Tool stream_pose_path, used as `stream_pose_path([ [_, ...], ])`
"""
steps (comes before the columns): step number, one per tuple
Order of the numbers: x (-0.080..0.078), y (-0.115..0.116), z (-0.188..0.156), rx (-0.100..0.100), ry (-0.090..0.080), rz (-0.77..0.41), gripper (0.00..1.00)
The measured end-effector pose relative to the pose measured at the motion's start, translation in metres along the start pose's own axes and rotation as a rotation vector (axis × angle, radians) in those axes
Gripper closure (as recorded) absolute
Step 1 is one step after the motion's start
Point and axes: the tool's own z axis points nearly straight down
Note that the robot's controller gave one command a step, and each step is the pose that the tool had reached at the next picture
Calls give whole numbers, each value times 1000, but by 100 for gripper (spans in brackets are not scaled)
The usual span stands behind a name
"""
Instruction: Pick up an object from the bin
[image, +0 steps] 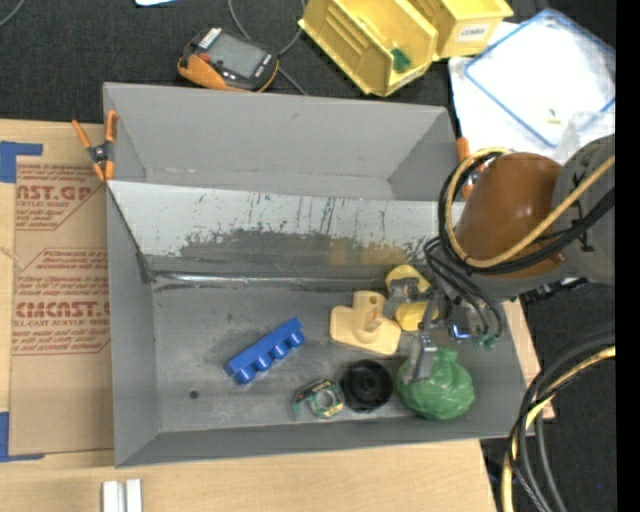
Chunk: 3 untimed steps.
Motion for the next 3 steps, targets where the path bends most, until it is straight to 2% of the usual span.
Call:
stream_pose_path([
  [1, -2, 0, -5, 1, -7, -2, 0],
  [2, 27, 21, 92, 2, -15, -437, 0],
  [3, 32, 23, 40, 2, -10, -294, 0],
])
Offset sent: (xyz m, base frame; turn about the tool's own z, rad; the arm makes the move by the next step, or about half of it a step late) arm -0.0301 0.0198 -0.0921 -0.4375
